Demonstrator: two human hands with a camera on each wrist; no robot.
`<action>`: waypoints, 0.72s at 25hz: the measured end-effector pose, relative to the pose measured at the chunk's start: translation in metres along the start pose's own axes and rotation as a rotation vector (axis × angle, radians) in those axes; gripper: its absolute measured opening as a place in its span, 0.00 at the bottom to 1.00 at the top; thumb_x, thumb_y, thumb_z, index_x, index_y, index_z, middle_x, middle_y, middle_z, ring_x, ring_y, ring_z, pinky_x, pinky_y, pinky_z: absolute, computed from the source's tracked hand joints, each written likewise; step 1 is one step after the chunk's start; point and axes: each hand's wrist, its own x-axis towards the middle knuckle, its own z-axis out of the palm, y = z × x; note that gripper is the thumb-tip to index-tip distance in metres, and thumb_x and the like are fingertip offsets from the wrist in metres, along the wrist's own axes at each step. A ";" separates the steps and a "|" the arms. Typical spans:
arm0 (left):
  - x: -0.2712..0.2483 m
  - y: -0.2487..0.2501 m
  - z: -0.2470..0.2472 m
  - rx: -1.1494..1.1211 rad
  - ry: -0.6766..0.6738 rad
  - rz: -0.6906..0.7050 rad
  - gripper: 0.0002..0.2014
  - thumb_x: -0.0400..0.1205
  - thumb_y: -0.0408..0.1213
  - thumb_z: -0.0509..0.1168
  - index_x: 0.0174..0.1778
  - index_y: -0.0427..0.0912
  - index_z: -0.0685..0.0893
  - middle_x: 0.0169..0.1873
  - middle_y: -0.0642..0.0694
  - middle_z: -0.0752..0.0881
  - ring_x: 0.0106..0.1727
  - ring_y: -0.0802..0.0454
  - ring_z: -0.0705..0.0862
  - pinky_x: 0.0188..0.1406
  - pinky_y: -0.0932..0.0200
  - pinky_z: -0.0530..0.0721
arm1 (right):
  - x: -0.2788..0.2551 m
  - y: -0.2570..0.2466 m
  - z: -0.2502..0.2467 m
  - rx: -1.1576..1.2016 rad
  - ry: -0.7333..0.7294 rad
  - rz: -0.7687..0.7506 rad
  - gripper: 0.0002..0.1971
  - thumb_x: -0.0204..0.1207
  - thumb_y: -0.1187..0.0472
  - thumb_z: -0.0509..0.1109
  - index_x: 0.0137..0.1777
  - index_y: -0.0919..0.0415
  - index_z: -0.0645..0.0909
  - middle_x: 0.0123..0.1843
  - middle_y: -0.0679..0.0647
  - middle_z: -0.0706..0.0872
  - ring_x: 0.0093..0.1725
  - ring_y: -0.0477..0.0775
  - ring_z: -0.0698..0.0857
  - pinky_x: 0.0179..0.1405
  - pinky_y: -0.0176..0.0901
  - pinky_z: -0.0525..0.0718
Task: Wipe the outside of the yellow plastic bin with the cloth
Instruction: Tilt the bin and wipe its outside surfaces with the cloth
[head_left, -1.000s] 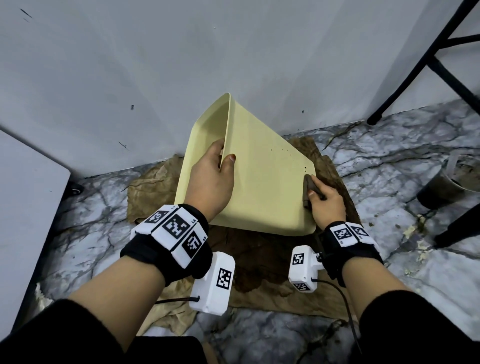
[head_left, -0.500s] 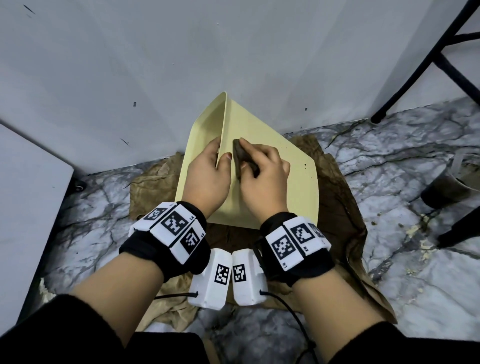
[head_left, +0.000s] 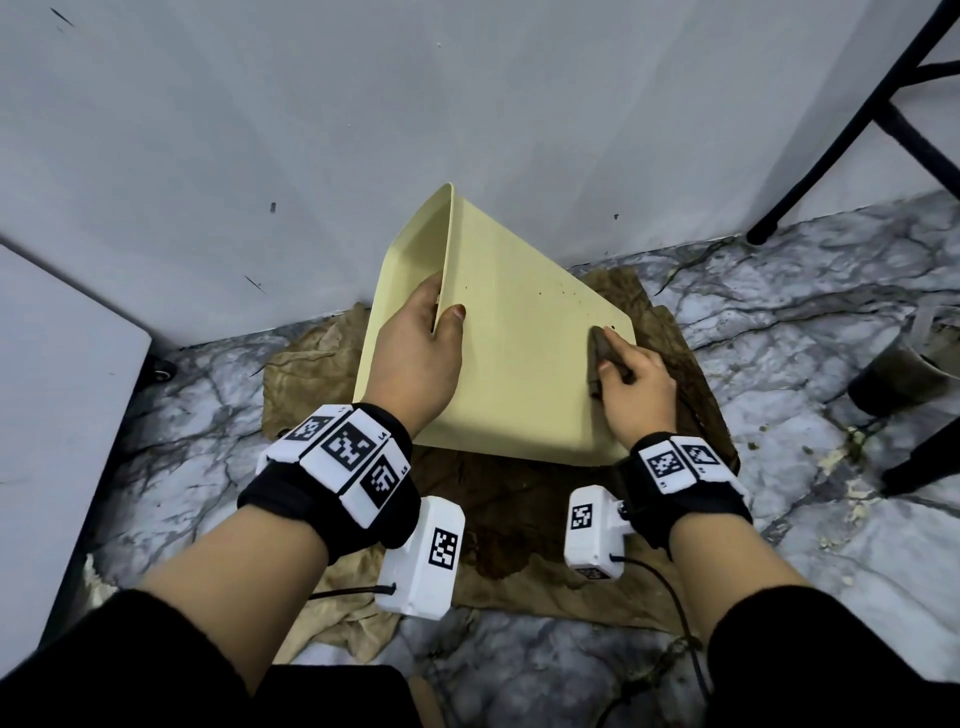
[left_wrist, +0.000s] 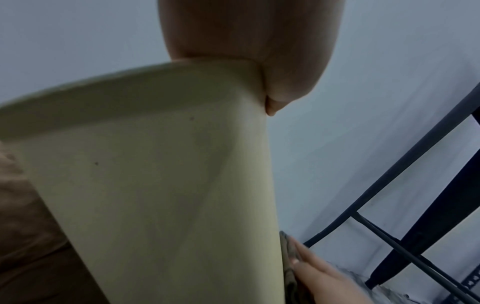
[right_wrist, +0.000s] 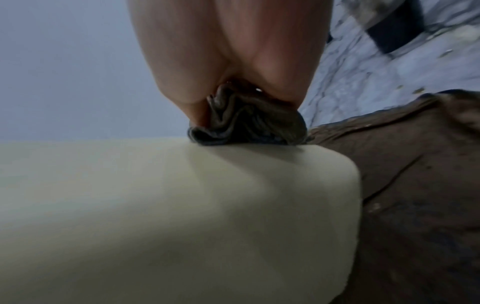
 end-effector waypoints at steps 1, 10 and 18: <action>-0.001 0.002 0.000 0.011 0.000 -0.004 0.19 0.84 0.35 0.53 0.71 0.50 0.71 0.53 0.57 0.83 0.54 0.56 0.82 0.44 0.79 0.76 | 0.004 0.008 -0.002 -0.010 -0.011 0.035 0.19 0.77 0.63 0.62 0.66 0.45 0.76 0.68 0.57 0.76 0.67 0.64 0.72 0.75 0.46 0.65; 0.002 0.008 -0.005 0.013 -0.066 -0.039 0.23 0.83 0.33 0.51 0.75 0.53 0.64 0.59 0.55 0.81 0.59 0.52 0.81 0.54 0.62 0.77 | 0.002 0.011 -0.007 0.008 0.003 0.092 0.19 0.78 0.64 0.61 0.67 0.48 0.75 0.71 0.56 0.74 0.69 0.66 0.68 0.71 0.42 0.61; 0.010 0.007 -0.002 -0.140 0.054 -0.121 0.15 0.80 0.36 0.58 0.64 0.48 0.73 0.52 0.45 0.86 0.50 0.45 0.85 0.55 0.42 0.84 | -0.013 -0.028 0.010 0.052 -0.013 -0.068 0.20 0.75 0.67 0.61 0.64 0.49 0.79 0.65 0.53 0.79 0.65 0.61 0.71 0.62 0.30 0.62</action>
